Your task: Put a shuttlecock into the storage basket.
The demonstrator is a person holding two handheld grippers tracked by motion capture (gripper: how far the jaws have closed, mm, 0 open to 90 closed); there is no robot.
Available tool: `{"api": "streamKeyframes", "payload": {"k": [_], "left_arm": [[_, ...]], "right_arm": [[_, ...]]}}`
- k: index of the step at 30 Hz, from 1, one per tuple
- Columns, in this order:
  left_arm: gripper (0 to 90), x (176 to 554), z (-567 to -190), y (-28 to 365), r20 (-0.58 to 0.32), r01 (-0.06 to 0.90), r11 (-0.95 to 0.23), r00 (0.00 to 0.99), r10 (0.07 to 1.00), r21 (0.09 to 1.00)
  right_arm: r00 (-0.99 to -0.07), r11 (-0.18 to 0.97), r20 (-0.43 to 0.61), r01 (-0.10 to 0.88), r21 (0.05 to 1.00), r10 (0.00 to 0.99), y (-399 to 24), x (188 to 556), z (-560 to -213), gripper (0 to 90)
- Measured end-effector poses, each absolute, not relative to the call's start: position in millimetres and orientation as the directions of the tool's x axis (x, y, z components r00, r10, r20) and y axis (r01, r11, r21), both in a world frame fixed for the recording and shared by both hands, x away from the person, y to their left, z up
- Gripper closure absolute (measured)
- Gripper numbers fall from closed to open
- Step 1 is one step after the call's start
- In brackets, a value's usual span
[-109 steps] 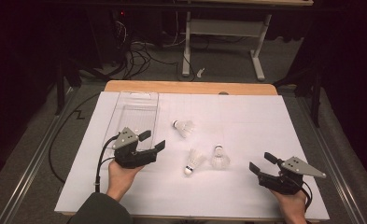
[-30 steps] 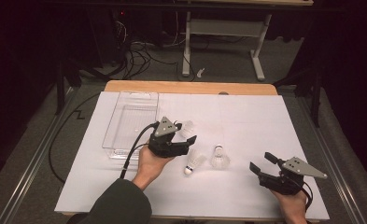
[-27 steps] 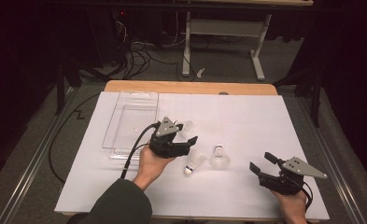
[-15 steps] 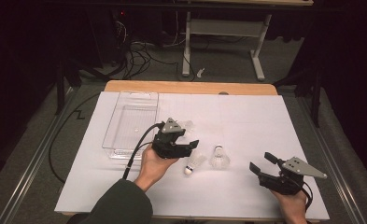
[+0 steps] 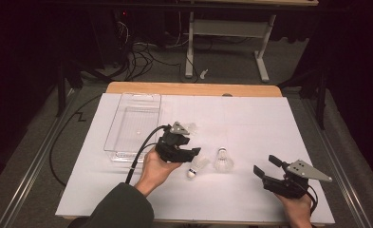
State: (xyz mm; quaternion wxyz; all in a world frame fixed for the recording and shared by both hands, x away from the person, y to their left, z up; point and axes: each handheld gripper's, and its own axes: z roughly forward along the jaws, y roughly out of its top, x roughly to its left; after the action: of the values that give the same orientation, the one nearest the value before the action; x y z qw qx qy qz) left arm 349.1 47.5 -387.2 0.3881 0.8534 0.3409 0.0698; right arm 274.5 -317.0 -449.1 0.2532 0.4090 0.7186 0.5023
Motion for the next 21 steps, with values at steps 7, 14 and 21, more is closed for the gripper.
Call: {"api": "streamKeyframes", "payload": {"k": [7, 14, 21], "left_arm": [[42.3, 348.6, -387.6, 47.0, -0.151, 0.547, -0.485, 0.754, 0.639, 0.682], [41.1, 347.5, -388.4, 45.7, -0.156, 0.558, -0.51, 0.76, 0.631, 0.655], [39.5, 345.9, -389.2, 43.4, -0.158, 0.572, -0.534, 0.761, 0.63, 0.623]], "right_arm": [[-0.539, 0.162, 0.047, 0.334, 0.929, 0.841, -316.9, 274.4, -449.1, 27.1], [-0.538, 0.162, 0.046, 0.333, 0.929, 0.842, -316.7, 274.5, -449.2, 27.1], [-0.542, 0.17, 0.04, 0.332, 0.928, 0.84, -316.1, 274.8, -449.5, 27.1]]}}
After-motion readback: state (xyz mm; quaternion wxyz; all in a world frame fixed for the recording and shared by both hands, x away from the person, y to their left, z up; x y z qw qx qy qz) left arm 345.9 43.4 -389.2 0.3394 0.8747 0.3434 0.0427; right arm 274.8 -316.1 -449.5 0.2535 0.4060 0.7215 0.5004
